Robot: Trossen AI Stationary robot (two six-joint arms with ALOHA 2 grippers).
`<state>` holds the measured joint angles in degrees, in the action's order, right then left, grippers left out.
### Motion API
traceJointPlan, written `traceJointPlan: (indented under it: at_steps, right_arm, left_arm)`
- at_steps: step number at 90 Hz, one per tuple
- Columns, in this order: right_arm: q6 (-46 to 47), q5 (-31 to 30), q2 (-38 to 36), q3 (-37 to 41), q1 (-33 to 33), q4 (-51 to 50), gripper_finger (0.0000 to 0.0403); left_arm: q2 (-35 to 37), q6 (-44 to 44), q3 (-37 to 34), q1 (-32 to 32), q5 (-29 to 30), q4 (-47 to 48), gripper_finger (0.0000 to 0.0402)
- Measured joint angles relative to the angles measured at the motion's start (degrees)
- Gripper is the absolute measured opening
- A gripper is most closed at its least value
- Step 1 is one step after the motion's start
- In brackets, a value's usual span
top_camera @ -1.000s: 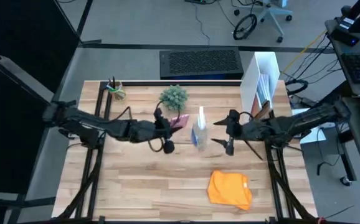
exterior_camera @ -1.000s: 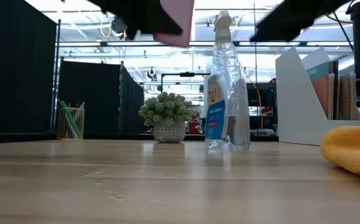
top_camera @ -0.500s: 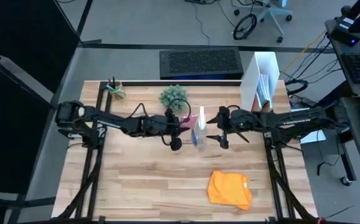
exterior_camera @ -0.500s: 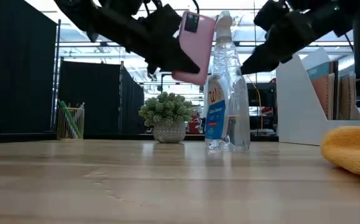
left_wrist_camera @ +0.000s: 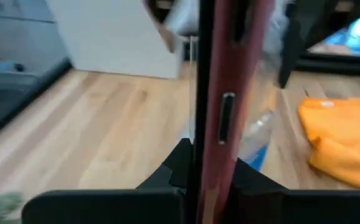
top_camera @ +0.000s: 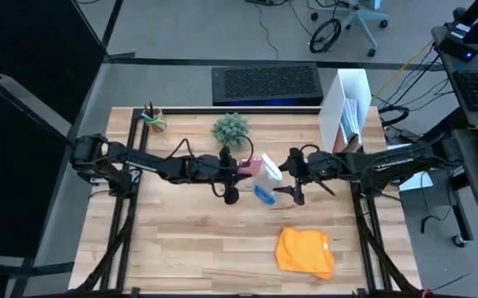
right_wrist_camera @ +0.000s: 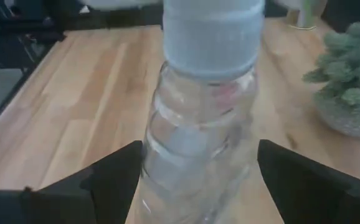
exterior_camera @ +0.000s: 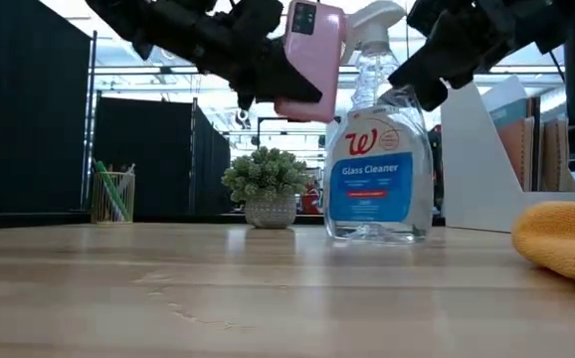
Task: Apply microfiber cloth
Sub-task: Spray cleaner from the bottle onto the cellphone
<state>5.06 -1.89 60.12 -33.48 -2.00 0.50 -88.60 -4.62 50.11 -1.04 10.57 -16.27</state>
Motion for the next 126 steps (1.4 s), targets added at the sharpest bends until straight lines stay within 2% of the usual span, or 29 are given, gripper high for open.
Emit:
traceJointPlan:
  at_steps: [16, 35, 48, 56, 65, 75, 88, 105, 126]
  right_arm:
    - [1.52, -2.23, -3.88, -0.13, -0.02, -7.18, 0.0297]
    - [4.99, -2.94, -4.09, -0.17, -1.46, -15.18, 0.0297]
    - [4.5, -11.46, -3.15, 0.77, -1.44, -18.39, 0.0297]
    - [3.85, -14.29, -1.68, 2.06, -0.89, -19.06, 0.0297]
    - [3.91, -16.23, -0.63, 3.52, -0.63, -15.09, 0.0297]
    - [2.14, -16.28, 0.83, 5.32, -0.61, -7.87, 0.0297]
    - [0.44, -16.06, 2.85, 5.4, -0.64, -3.87, 0.0297]
    - [0.7, -9.75, 4.96, 5.4, -2.73, 1.25, 0.0297]
    - [1.22, -6.71, 9.81, 5.43, -7.39, 11.16, 0.0297]
  left_arm:
    - [1.17, -2.58, -0.02, -3.2, 4.09, 6.0, 0.0009]
    - [-1.51, -6.97, -0.04, -6.44, 5.35, 4.64, 0.0009]
    - [-3.88, -10.17, -0.02, -8.86, 6.73, 3.14, 0.0009]
    - [-6.13, -11.23, -0.04, -10.4, 8.15, 1.17, 0.0009]
    - [-7.99, -11.45, -0.07, -11.17, 10.12, -2.82, 0.0009]
    - [-9.17, -11.62, -0.04, -10.79, 12.23, -2.96, 0.0009]
    - [-9.92, -11.56, -0.08, -9.76, 12.51, -2.76, 0.0009]
    - [-9.84, -9.83, -0.07, -8.32, 14.26, -2.35, 0.0009]
    - [-9.81, -8.44, -0.07, -7.07, 14.4, -2.29, 0.0009]
